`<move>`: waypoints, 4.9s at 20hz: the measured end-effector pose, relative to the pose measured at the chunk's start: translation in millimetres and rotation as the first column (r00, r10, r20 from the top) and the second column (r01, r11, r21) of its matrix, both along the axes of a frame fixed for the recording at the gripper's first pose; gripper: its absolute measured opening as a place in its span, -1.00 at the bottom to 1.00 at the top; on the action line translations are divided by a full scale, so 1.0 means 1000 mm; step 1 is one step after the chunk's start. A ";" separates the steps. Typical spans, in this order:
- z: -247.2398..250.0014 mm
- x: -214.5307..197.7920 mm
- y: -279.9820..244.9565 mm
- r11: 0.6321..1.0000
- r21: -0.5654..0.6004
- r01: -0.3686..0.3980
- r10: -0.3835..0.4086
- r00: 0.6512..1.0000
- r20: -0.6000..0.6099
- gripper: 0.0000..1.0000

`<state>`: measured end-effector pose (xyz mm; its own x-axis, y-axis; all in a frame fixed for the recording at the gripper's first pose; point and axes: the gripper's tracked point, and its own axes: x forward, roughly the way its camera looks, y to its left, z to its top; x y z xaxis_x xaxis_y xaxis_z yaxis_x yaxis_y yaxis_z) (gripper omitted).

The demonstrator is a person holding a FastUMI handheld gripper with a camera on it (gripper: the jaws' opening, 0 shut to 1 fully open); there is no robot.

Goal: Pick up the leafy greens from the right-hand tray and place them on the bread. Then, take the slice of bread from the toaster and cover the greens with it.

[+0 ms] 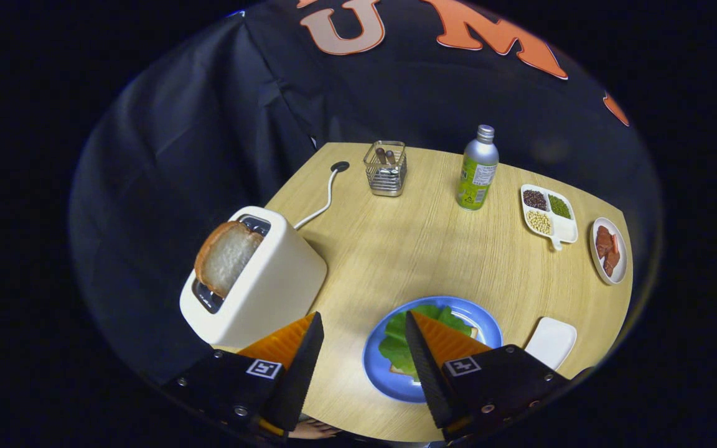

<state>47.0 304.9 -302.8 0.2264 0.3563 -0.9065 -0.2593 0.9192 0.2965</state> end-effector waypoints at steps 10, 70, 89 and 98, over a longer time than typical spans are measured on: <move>0.052 0.006 0.096 0.996 0.072 -0.043 0.045 0.999 -0.023 0.77; 0.023 -0.034 -0.029 0.951 0.218 0.217 -0.193 0.973 -0.127 -0.80; -0.086 -0.057 -0.107 0.949 0.098 0.301 -0.272 0.934 -0.233 -0.80; -0.109 -0.054 -0.128 0.954 0.044 0.298 -0.285 0.941 -0.182 -0.57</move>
